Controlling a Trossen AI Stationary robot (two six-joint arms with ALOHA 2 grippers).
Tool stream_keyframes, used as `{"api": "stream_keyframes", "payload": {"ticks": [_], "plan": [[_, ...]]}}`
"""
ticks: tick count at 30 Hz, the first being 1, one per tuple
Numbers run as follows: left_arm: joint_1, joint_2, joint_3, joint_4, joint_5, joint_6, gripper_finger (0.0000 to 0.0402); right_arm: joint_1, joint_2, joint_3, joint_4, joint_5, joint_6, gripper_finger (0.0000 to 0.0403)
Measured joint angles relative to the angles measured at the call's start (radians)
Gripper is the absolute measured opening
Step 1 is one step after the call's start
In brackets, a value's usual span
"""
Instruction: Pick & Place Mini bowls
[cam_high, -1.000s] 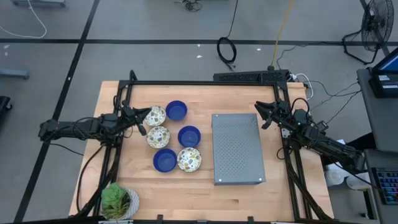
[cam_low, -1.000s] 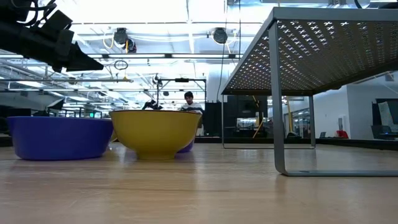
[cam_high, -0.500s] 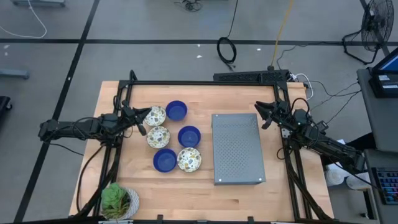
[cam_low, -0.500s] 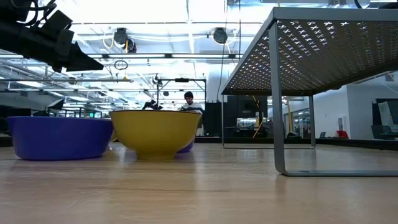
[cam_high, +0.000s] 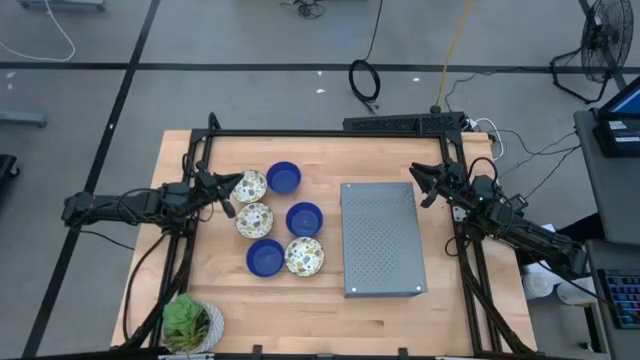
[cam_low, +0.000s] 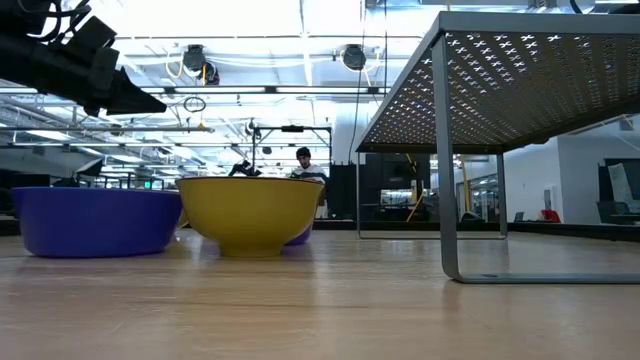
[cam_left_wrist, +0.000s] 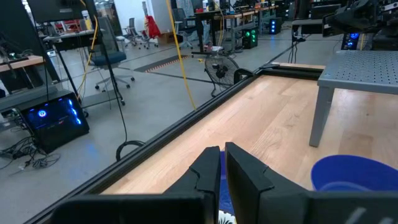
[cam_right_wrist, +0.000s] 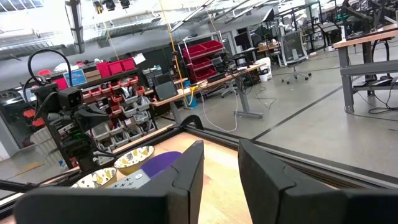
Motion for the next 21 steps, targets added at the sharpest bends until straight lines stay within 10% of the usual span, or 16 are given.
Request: {"api": "stream_keyframes", "payload": {"ticks": [21], "plan": [[0.000, 0.000, 0.000, 0.002, 0.029, -0.184, 0.0031, 0.000, 0.000, 0.000, 0.000, 0.000, 0.000, 0.0089]]}}
